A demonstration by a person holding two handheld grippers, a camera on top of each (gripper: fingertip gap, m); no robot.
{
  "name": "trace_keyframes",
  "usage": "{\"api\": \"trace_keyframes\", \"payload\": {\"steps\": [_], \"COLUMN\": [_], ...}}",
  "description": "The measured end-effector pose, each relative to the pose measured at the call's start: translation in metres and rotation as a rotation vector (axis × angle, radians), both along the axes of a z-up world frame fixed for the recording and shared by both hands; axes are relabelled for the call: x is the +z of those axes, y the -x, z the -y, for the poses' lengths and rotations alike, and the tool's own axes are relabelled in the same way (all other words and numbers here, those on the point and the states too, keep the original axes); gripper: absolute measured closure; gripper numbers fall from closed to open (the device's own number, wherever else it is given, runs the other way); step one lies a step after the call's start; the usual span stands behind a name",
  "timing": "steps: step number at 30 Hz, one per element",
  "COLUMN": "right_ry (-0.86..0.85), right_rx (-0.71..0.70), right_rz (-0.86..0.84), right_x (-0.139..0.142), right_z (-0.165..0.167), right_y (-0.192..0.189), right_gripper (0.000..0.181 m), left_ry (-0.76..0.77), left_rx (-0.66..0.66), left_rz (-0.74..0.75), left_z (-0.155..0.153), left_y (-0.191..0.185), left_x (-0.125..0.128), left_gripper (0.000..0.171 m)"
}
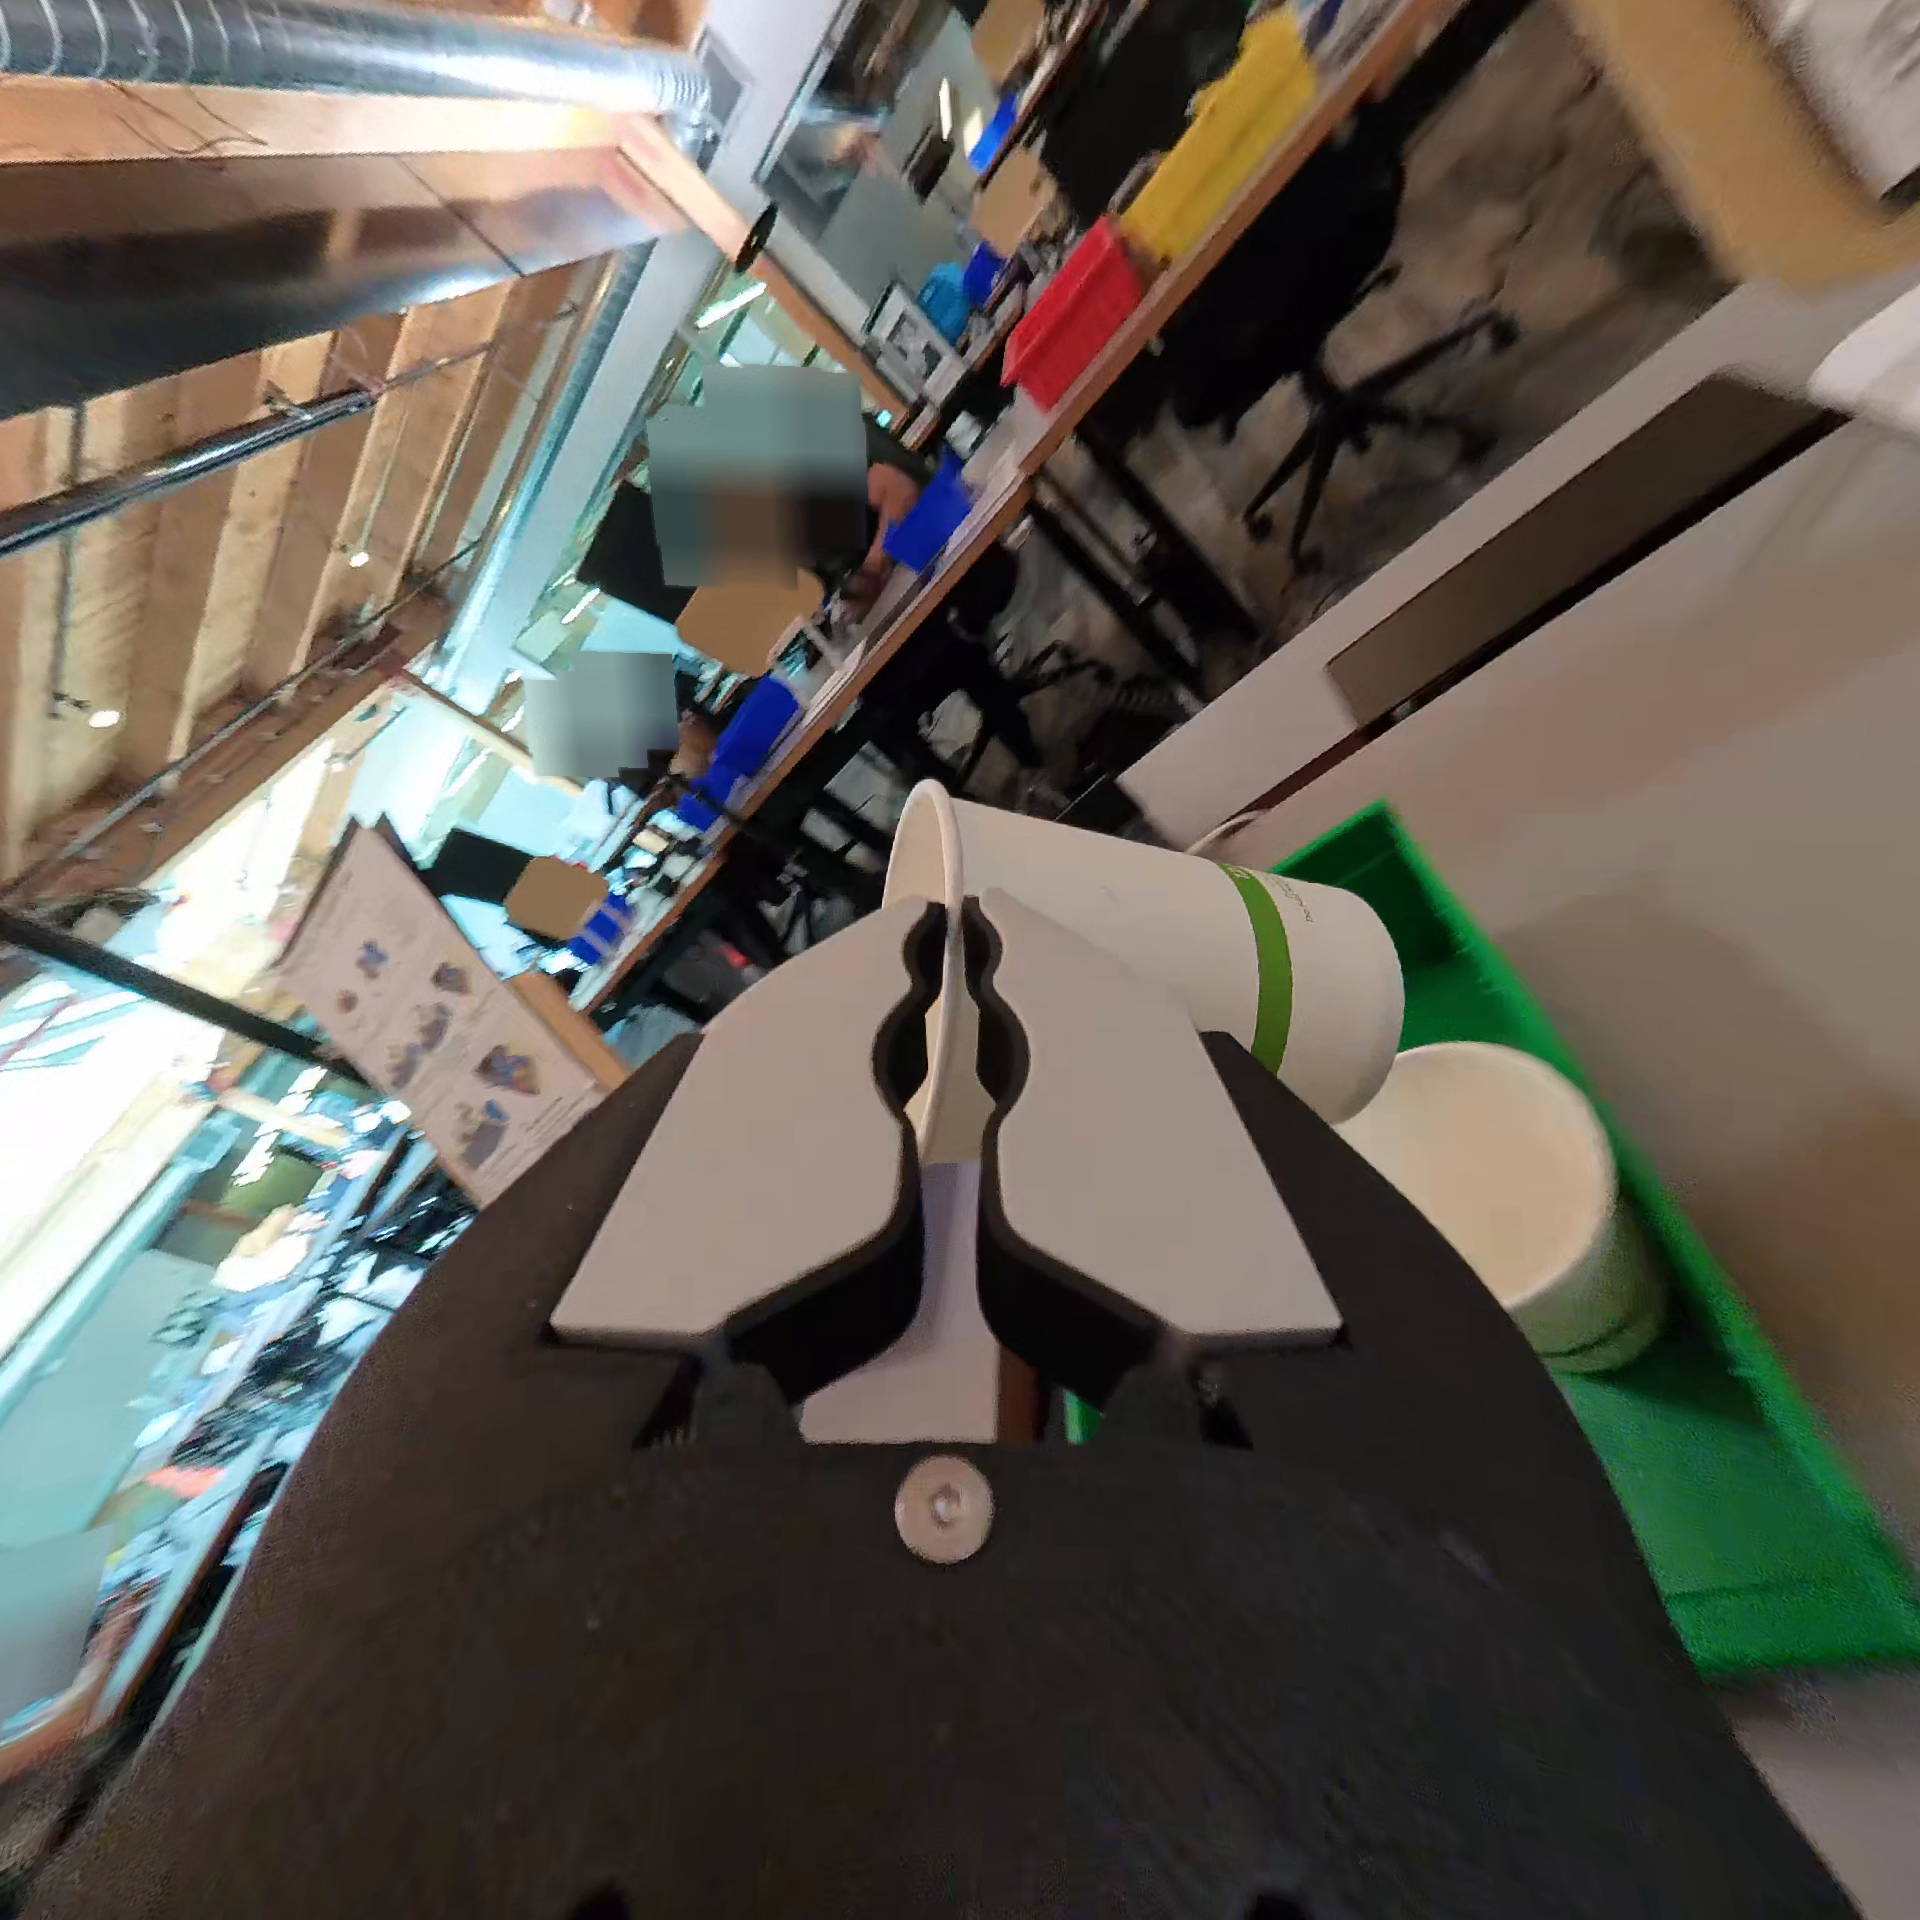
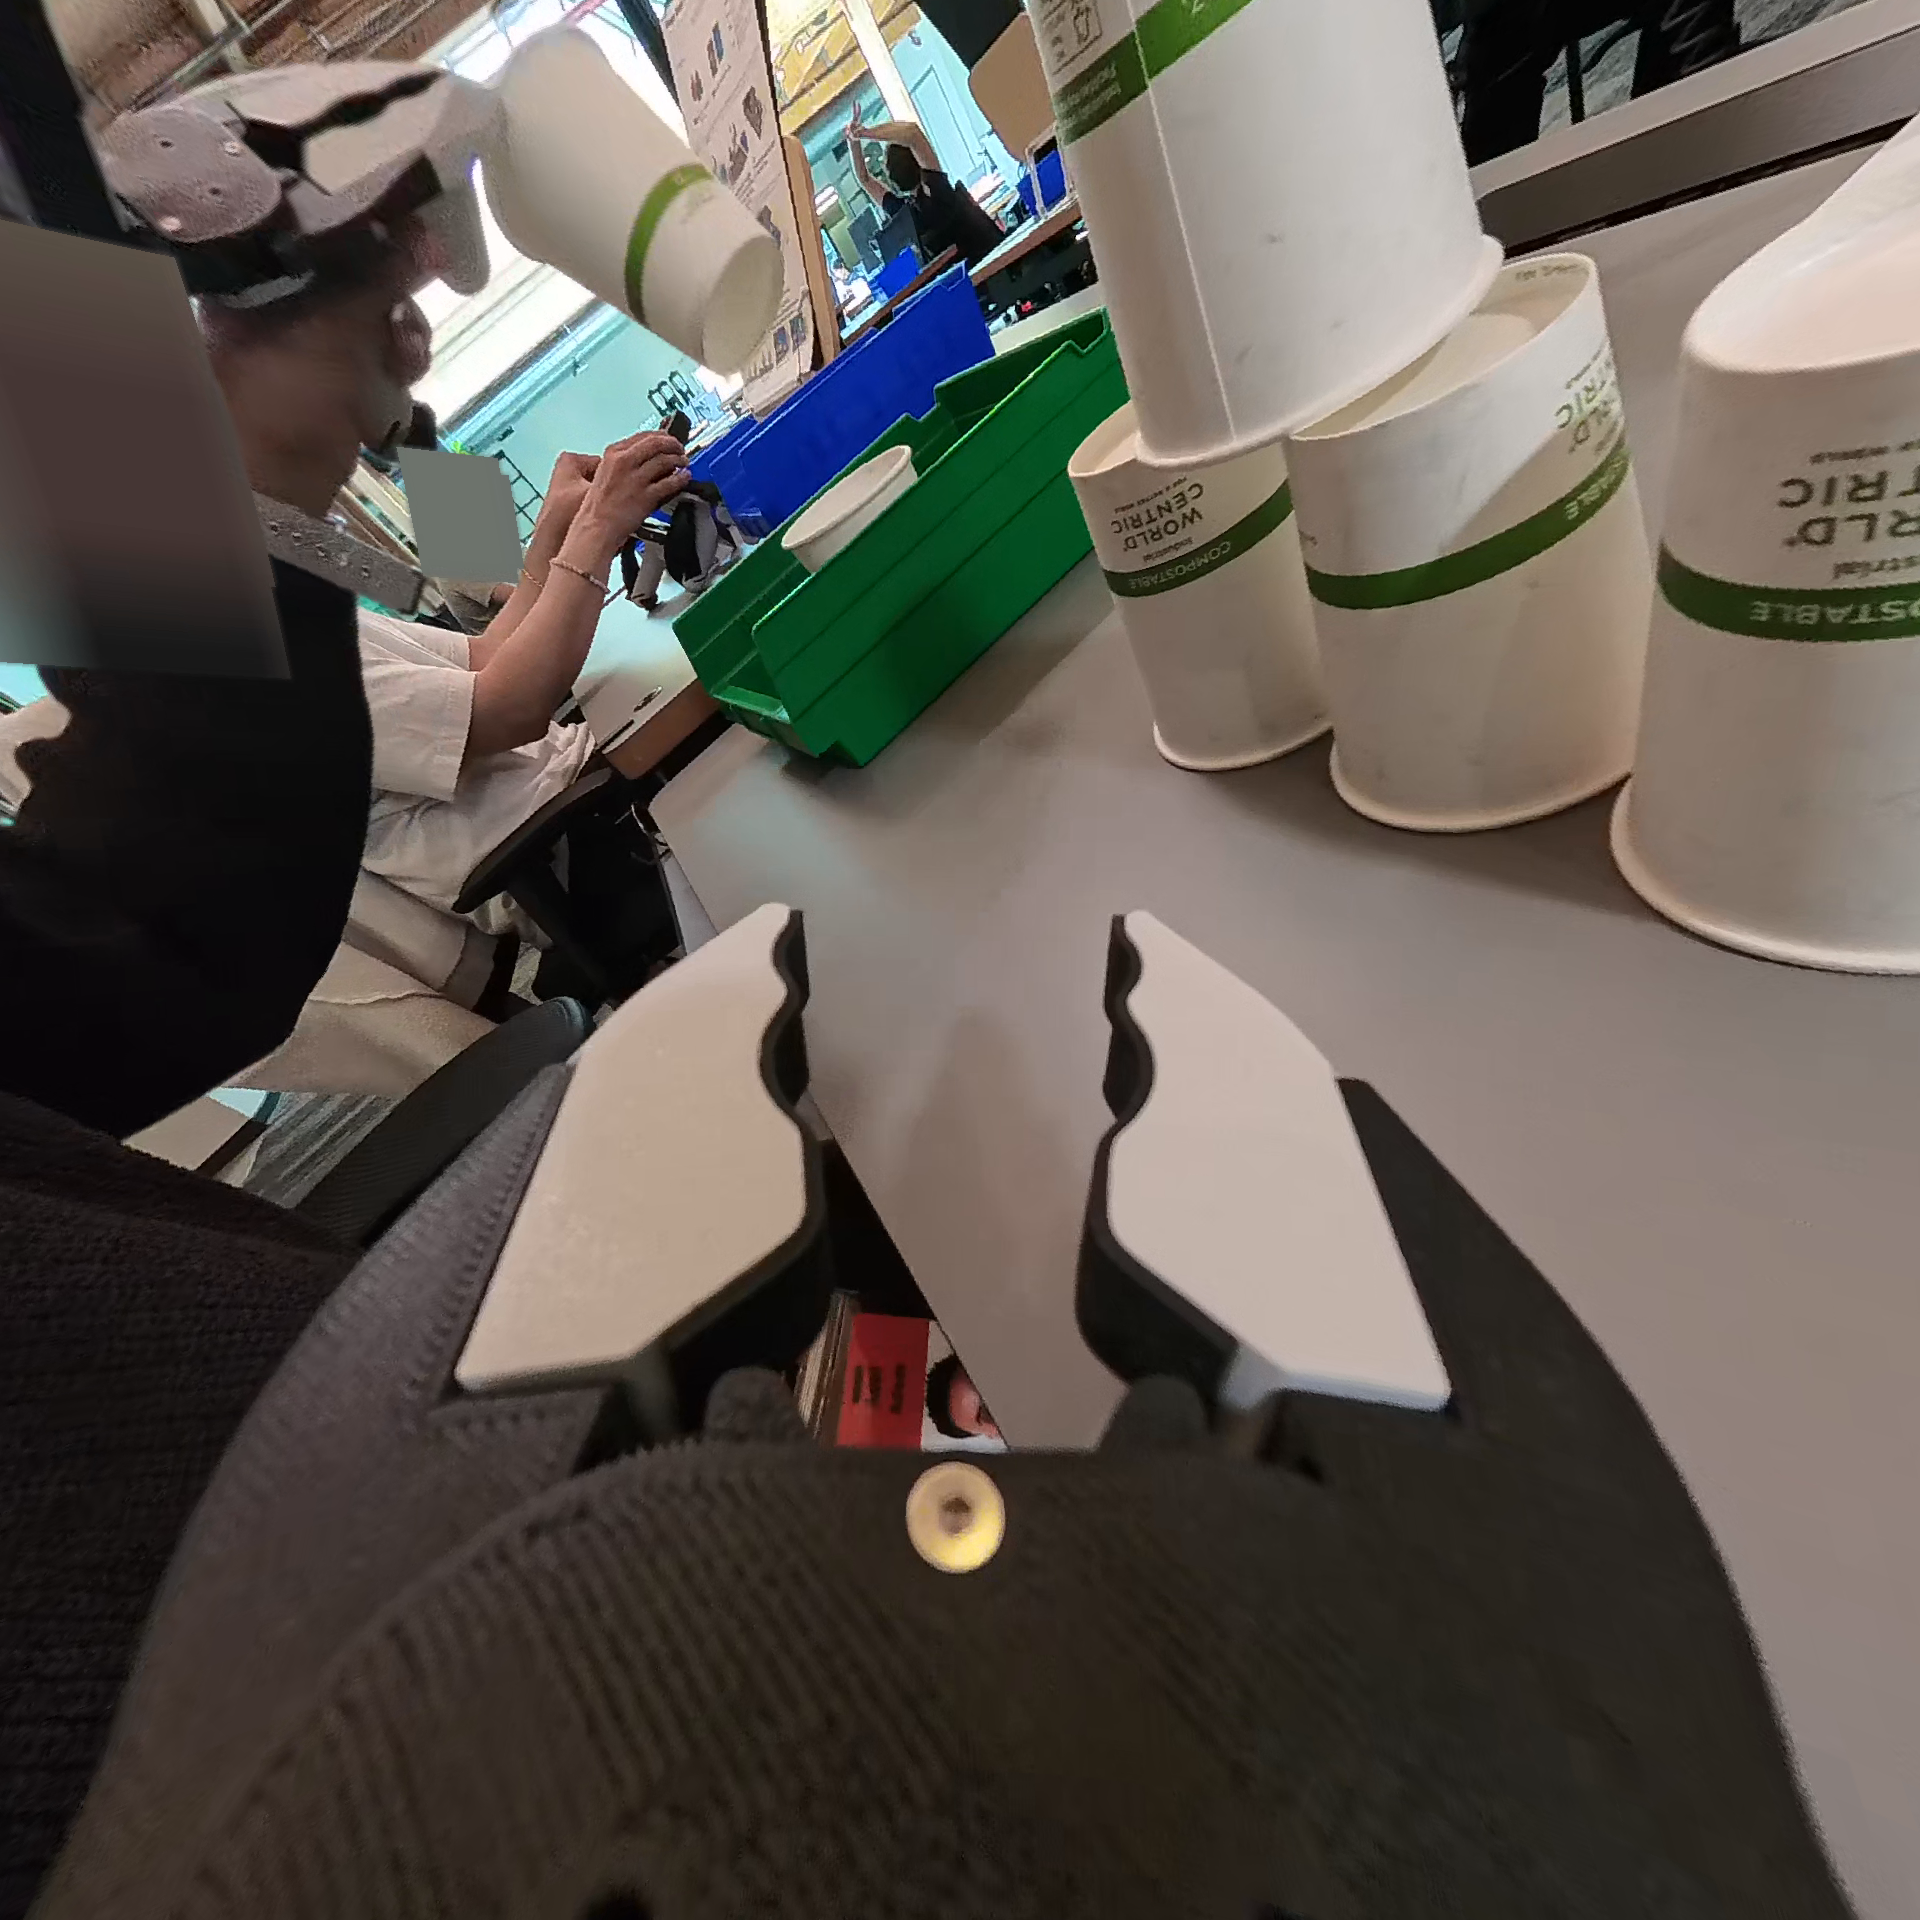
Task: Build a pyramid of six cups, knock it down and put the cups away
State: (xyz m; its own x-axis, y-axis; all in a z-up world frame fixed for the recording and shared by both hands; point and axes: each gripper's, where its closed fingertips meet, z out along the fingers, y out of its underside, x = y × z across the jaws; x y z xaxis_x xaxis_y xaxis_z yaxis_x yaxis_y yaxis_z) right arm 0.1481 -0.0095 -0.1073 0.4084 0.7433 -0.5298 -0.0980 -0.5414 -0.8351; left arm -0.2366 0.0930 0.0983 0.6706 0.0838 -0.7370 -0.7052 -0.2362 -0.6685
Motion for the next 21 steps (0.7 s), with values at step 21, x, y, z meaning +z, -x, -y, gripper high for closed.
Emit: {"api": "trace_keyframes", "payload": {"steps": [21], "right_ry": [0.221], "right_rx": [0.116], "right_rz": [-0.611], "right_x": [0.055], "right_z": [0.033], "right_y": [0.027], "right_gripper": [0.087], "left_ry": [-0.072], "left_rx": [-0.717], "left_rz": [0.615], "left_z": [0.120], "left_y": [-0.326], "left_x": [-0.051], "left_gripper": [0.168]}}
